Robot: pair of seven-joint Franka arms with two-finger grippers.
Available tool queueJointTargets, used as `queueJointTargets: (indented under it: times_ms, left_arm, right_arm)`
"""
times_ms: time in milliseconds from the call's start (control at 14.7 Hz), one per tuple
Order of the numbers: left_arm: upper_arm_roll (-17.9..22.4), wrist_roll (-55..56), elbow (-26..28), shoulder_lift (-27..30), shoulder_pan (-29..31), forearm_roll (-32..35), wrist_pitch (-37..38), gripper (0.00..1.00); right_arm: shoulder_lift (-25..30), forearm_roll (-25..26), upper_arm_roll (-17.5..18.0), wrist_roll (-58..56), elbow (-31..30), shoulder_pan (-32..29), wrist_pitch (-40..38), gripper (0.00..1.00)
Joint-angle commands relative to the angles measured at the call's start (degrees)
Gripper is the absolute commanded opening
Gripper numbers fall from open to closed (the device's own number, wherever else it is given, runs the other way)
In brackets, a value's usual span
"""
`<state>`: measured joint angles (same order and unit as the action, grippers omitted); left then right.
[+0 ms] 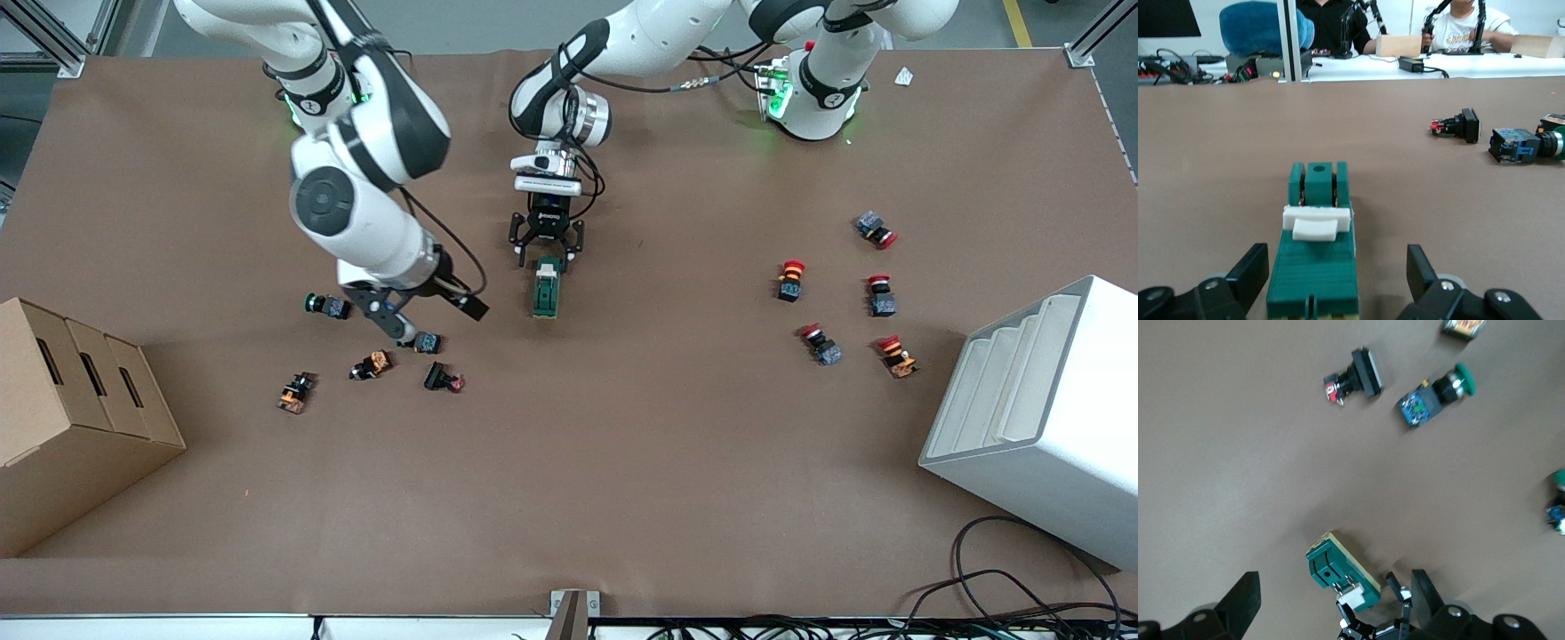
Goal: Close load switch with both arms
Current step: 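Lower the left gripper onto the switch while the right gripper approaches, then bring the right gripper to the white lever of the switch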
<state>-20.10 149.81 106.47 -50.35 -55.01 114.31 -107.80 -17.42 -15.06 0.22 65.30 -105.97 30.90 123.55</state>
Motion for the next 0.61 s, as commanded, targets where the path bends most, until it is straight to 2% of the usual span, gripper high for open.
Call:
queueJointTargets:
  times_ms: [0, 545]
  left_arm:
    - [0.5, 0.05, -1.45, -3.17, -0.45, 2.58, 2.59, 0.93]
    - [1.55, -0.04, -1.53, -5.72, -1.5, 4.43, 4.79, 0.93]
  right_arm:
    - [-1.38, -1.28, -0.58, 1.58, -1.16, 1.87, 2.92, 1.0]
    - [-3.31, -1.37, -0.49, 11.95, -10.65, 9.87, 16.71, 1.0]
